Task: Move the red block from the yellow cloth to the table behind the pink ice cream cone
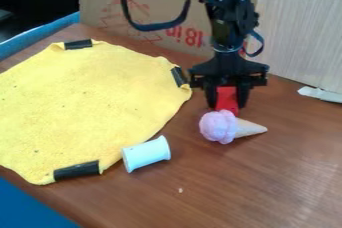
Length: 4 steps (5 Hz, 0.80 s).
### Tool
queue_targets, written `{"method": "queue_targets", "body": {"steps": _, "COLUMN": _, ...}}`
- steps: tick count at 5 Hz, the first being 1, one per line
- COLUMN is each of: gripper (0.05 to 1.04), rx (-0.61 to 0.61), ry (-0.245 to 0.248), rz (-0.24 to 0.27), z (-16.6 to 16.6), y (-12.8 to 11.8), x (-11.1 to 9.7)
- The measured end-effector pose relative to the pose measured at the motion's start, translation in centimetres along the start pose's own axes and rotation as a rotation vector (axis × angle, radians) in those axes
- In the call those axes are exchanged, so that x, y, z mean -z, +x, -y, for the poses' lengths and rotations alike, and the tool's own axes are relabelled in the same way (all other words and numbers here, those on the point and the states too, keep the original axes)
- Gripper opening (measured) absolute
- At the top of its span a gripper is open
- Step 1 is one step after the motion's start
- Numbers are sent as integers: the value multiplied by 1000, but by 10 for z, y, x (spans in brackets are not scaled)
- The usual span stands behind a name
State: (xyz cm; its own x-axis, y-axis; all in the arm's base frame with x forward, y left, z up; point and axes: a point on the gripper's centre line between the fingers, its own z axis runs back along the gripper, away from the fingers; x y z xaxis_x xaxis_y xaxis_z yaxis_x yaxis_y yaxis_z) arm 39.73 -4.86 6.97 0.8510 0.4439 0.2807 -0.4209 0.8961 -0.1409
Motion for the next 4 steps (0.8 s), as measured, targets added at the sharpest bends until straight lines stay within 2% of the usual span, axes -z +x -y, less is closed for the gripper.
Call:
{"method": "queue_targets", "body": {"steps": 1, "gripper": 924, "rx": -31, "ry": 0, "rz": 11, "z": 2, "y": 5, "x": -4}}
{"method": "queue_targets", "body": {"steps": 2, "gripper": 1006, "rx": -34, "ry": -10, "rz": -29, "z": 2, "y": 2, "x": -8}}
{"method": "queue_targets", "body": {"steps": 3, "gripper": 1001, "rx": -62, "ry": -36, "rz": -4, "z": -15, "y": 18, "x": -44}}
{"method": "queue_targets", "body": {"steps": 4, "gripper": 1000, "rx": -71, "ry": 46, "rz": -18, "z": -50, "y": 32, "x": -76}}
